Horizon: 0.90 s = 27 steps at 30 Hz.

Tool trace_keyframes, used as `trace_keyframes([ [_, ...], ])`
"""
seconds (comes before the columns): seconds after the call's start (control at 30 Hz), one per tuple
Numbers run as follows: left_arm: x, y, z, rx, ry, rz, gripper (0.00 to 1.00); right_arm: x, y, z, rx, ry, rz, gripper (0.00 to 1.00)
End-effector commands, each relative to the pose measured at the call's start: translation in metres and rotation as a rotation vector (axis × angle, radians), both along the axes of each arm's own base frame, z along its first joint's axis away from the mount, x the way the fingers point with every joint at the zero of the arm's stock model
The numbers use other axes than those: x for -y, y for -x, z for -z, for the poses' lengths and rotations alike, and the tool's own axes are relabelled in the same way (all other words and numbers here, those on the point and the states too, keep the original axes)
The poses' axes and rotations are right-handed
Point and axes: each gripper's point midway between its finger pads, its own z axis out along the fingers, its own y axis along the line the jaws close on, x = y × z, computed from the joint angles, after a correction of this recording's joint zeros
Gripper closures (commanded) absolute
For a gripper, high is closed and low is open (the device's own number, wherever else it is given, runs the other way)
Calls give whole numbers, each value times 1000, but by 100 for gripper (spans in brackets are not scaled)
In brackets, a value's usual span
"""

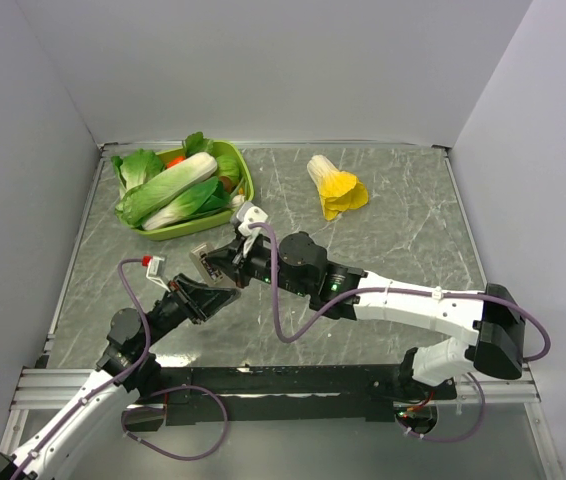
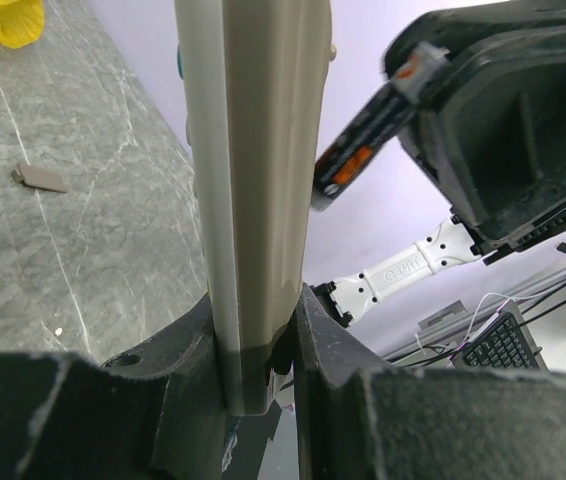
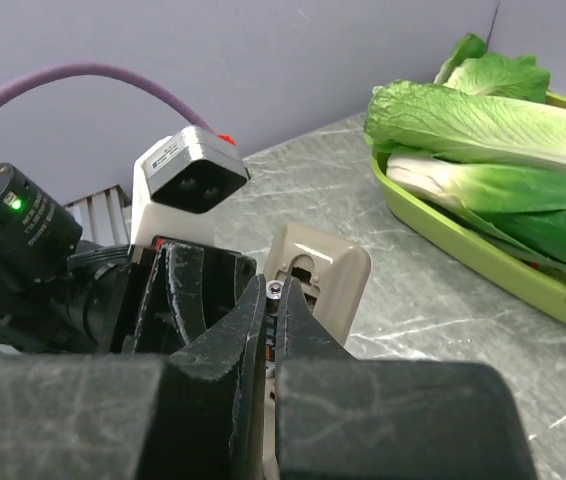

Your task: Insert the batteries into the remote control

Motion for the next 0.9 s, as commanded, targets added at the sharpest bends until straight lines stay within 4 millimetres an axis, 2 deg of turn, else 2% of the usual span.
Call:
trace_keyframes([
  [0.0,-1,1,4,15,16,-3,98,-12,-1,-28,32,-73,-10,100],
  [0.27,-2,2,2,20,25,-4,98,-12,-7,-2,3,-16,24,100],
  [0.47,-3,3,-2,27,40,-5,98,-8,-12,11,3,3,59,100],
  [0.6,-2,2,1,22,30,-4,99,-13,-11,19,6,39,52,100],
  [0.73,-2,1,4,14,18,-9,98,-17,-9,20,-6,77,46,85],
  [0.87,-2,1,3,10,24,-8,98,-16,-8,30,-13,112,62,81],
])
